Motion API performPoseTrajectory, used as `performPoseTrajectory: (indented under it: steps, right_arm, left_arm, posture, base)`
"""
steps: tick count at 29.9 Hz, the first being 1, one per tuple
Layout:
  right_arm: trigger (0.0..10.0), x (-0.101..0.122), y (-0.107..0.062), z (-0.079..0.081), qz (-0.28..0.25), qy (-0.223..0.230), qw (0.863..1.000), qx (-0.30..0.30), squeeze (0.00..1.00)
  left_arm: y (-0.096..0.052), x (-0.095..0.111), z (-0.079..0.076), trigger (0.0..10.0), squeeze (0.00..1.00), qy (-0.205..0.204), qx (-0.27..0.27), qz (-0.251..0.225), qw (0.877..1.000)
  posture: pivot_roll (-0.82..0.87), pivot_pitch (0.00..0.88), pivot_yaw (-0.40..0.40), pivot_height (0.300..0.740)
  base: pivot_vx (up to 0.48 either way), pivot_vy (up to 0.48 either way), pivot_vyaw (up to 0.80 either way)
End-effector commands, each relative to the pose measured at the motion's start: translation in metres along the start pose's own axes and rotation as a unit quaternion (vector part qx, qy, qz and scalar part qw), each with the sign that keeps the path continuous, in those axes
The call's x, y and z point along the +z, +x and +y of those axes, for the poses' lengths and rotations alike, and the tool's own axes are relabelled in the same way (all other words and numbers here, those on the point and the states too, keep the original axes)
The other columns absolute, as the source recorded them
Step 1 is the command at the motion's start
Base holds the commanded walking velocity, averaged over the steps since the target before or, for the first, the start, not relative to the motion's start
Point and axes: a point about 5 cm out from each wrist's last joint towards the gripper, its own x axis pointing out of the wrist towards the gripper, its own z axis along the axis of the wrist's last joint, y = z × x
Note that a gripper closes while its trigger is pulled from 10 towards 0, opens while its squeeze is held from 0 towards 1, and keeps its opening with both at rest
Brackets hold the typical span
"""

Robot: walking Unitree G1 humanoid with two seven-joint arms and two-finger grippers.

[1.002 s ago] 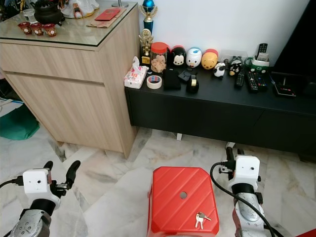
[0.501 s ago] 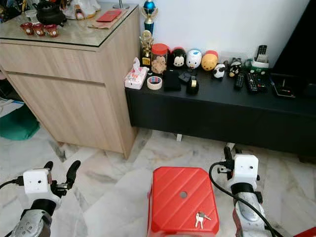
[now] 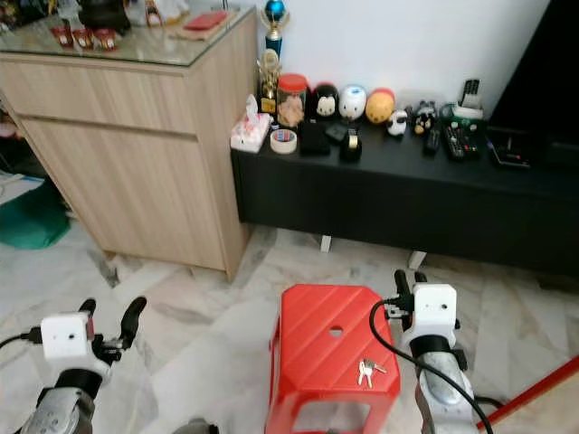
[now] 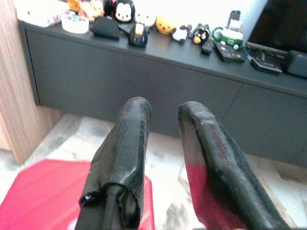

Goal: Hang keys on a hook

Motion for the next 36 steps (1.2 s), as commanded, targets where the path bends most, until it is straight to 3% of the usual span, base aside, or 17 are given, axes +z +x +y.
performPoseTrajectory:
  steps: [1, 10, 21, 28, 36]
  right_arm:
    - [10.0, 0.002, 0.001, -0.001, 0.000, 0.002, 1.000, 0.003, 0.00]
    - [10.0, -0.002, 0.003, 0.001, 0.011, -0.001, 1.000, 0.013, 0.00]
    - [10.0, -0.007, 0.003, -0.001, 0.029, 0.002, 1.000, 0.004, 0.00]
    - [10.0, -0.011, 0.004, -0.001, 0.035, 0.011, 0.999, 0.001, 0.00]
    - [10.0, -0.013, 0.003, 0.008, 0.036, 0.014, 0.999, 0.011, 0.00]
  left_arm:
    - [-0.001, 0.004, -0.002, 10.0, 0.00, -0.002, -0.002, -0.003, 1.000]
    - [-0.006, 0.000, -0.002, 10.0, 0.00, -0.003, 0.013, 0.004, 1.000]
    - [0.005, 0.003, -0.006, 10.0, 0.00, -0.003, -0.002, -0.002, 1.000]
    - [0.004, 0.002, -0.007, 10.0, 0.00, -0.003, -0.002, 0.002, 1.000]
    - [0.001, -0.001, -0.005, 10.0, 0.00, 0.001, 0.007, 0.013, 1.000]
  posture:
    - [0.06, 0.076, -0.060, 0.656]
    - [0.07, 0.069, -0.081, 0.656]
    - [0.04, 0.053, -0.065, 0.656]
    - [0.05, 0.062, -0.068, 0.608]
    - [0.06, 0.071, -0.070, 0.608]
  base:
    - [0.000, 0.000, 0.00]
    - [0.000, 0.000, 0.00]
    - [0.000, 0.000, 0.00]
    - [0.000, 0.000, 0.00]
    - [0.000, 0.000, 0.00]
